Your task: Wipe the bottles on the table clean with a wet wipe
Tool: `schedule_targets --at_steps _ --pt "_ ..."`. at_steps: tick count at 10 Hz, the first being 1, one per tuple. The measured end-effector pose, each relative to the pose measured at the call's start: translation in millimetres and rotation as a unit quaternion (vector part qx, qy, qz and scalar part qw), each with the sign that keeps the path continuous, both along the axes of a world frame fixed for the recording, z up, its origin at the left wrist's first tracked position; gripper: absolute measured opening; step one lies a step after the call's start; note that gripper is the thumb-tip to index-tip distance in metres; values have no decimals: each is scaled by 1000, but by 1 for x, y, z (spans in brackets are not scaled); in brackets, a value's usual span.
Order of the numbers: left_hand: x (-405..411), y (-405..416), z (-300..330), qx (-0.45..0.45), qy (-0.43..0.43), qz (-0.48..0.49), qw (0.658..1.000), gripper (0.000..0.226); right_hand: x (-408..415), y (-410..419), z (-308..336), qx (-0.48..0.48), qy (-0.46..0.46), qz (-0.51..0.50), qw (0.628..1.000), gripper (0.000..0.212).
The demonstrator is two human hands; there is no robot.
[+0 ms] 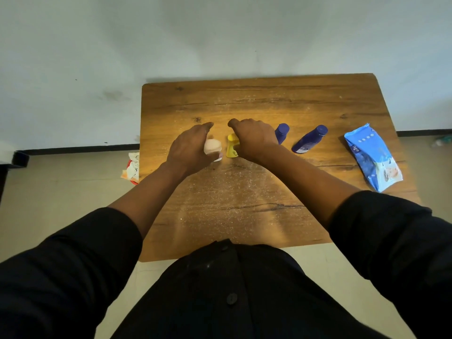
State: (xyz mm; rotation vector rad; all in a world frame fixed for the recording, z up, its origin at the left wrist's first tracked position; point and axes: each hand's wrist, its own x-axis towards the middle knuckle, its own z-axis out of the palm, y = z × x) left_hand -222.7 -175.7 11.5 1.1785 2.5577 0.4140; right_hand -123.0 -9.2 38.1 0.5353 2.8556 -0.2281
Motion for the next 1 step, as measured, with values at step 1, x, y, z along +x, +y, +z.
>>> schedule_targets --at_steps 1 --pt "1 0 9 17 12 27 999 92 -1 5 11 1 31 -4 1000 55"
